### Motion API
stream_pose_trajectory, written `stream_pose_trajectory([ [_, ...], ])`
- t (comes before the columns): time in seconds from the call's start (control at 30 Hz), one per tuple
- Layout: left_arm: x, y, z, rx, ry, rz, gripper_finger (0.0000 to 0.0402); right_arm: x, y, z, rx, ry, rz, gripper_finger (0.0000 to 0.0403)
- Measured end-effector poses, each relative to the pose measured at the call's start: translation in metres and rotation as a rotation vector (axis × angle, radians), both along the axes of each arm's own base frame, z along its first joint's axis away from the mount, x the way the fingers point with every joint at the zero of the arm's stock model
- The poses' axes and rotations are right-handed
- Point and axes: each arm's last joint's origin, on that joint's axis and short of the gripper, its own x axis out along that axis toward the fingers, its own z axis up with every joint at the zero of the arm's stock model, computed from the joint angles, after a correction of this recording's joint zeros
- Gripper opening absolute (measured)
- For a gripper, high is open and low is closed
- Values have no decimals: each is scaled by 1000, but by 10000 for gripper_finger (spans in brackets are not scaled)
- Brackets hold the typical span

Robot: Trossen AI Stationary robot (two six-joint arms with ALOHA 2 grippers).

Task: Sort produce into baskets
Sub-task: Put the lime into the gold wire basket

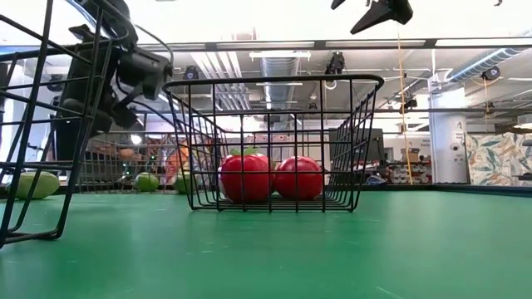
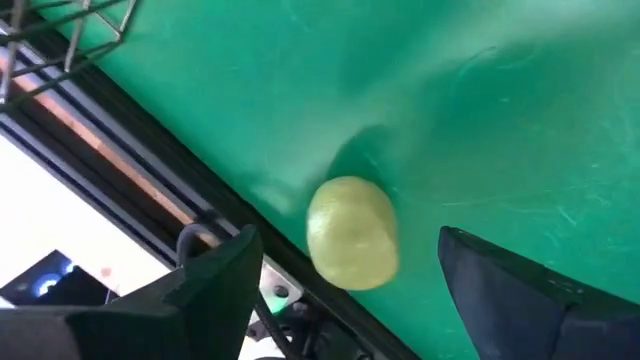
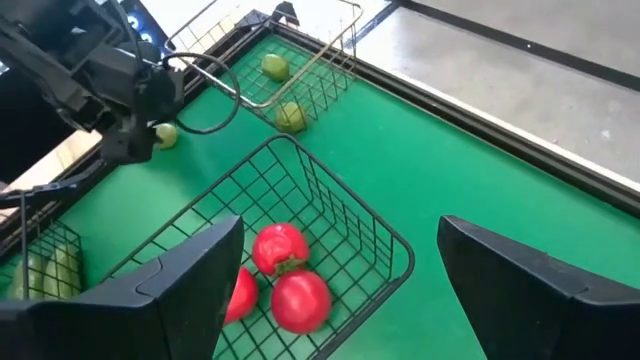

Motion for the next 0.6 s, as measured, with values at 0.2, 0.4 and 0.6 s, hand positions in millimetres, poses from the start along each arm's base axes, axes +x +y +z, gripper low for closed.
stream_pose_trajectory([
  [0.2,5,-1,-15,-32,76,-5,283,0,0,-1,2,6,0,325],
  [0.4,9,-10,-17,76,95,-23,283,0,0,-1,-3,9,4,325],
  [0.6,9,-29,-10,184,42,31,283,0,0,-1,-6,12,6,325],
])
